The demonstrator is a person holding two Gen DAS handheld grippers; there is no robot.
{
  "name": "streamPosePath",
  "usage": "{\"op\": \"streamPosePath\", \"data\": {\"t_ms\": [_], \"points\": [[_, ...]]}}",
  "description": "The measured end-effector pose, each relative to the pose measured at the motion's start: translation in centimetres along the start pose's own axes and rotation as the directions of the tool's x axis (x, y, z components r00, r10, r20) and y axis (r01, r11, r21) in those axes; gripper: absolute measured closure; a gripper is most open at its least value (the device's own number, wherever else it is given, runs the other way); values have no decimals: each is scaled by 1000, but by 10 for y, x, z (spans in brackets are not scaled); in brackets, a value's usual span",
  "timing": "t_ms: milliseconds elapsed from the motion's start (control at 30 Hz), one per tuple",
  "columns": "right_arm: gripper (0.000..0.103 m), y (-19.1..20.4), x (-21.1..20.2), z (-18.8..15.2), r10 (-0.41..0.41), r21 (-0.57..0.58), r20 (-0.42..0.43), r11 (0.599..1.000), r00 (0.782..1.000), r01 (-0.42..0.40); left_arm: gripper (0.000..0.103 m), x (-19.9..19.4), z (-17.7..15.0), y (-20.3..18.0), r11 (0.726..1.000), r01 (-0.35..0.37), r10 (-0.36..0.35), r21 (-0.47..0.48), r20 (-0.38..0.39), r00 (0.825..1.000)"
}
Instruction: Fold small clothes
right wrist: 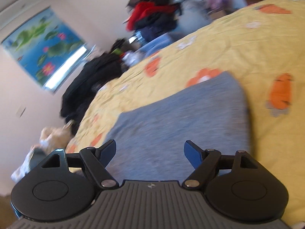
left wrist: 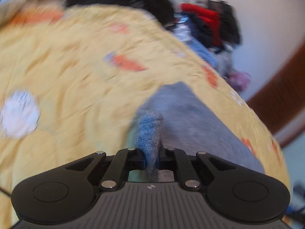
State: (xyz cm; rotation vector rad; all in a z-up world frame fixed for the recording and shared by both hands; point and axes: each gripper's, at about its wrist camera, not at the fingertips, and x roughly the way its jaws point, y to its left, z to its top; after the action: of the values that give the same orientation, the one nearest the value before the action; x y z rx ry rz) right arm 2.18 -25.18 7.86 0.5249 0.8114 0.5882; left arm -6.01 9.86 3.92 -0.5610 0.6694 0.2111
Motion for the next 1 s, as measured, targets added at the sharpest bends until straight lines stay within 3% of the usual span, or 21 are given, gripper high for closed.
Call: {"op": "streamPosePath", "data": {"t_ms": [33, 100, 167, 367, 533, 700, 733, 800, 833, 1000], "points": [[22, 7, 9, 6, 20, -12, -36, 1000, 999, -20, 94, -3, -5, -18, 995, 24, -26, 100, 11, 1000], [22, 15, 32, 19, 57, -15, -105, 998, 993, -58, 94, -6, -26, -56, 949, 47, -59, 311, 28, 998], [22, 21, 58, 33, 95, 12, -174, 996, 980, -94, 94, -7, -45, -75, 907, 68, -87, 415, 25, 996], [22, 45, 136, 49, 217, 94, -326, 976, 920, -197, 95, -4, -60, -80, 864, 69, -87, 499, 13, 996], [22, 78, 192, 59, 112, -57, -390, 988, 914, -146, 95, -3, -65, -81, 847, 69, -82, 527, 3, 997], [25, 94, 238, 62, 39, -142, -463, 983, 885, -118, 95, -4, -75, -87, 822, 78, -86, 564, -13, 996], [28, 98, 242, 60, 27, -176, -470, 977, 882, -124, 95, -4, -76, -88, 817, 81, -87, 571, -17, 996], [57, 104, 243, 57, 15, -258, -459, 955, 888, -149, 95, -4, -78, -91, 811, 81, -86, 579, -19, 996], [84, 106, 244, 55, 2, -298, -460, 942, 888, -156, 95, -4, -78, -92, 813, 80, -83, 577, -21, 996], [84, 84, 220, 65, 7, -318, -393, 937, 919, -143, 96, 2, -74, -97, 820, 77, -65, 568, -42, 997]]}}
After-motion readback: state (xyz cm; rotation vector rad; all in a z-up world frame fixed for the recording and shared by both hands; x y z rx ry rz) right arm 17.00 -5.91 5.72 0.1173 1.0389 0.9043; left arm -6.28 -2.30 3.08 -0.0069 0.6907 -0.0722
